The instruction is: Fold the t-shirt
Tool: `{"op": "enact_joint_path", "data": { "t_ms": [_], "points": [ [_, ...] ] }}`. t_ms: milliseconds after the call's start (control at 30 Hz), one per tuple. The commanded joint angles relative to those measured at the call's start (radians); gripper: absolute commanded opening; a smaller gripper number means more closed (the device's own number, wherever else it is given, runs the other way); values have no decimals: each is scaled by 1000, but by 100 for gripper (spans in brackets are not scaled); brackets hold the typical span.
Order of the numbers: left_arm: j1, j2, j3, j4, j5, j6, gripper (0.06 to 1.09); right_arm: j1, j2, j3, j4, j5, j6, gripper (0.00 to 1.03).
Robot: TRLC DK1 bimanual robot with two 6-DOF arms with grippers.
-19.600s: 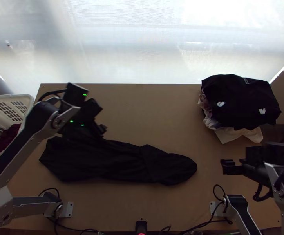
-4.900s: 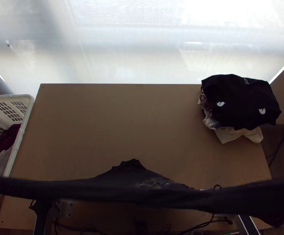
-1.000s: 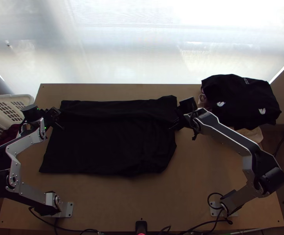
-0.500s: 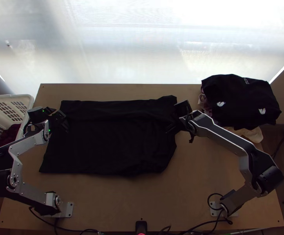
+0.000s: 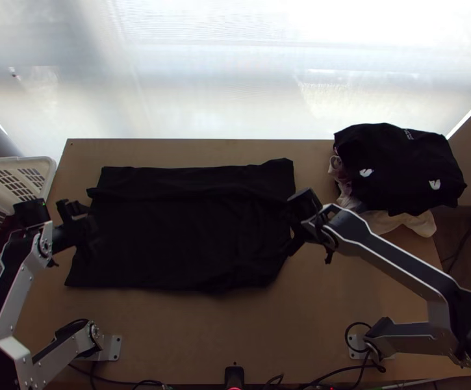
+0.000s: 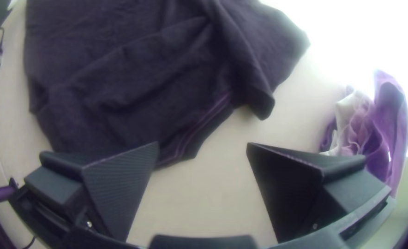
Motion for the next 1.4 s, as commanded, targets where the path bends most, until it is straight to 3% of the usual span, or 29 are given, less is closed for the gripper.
{"op": "enact_joint_path", "data": {
  "t_ms": [0,167,467,967,1167,1367],
  "points": [
    [51,-257,-20,-450,84,359,103,192,-155,-89,-97,-3,-3,88],
    [48,-258,-23,-573,84,486,103,316,-142,-124,-101,-3,-8,88],
    [37,-283,-6,-801,56,651,103,406,-116,-196,-28,-5,-74,88],
    [-33,-238,-185,-542,-119,647,102,462,-30,-150,142,-11,-52,88],
    [-32,-202,-210,-468,-123,638,102,457,51,-70,144,-106,-11,88],
    [-32,-189,-214,-416,-123,634,102,462,114,-43,159,-120,-11,88]
  ]
}}
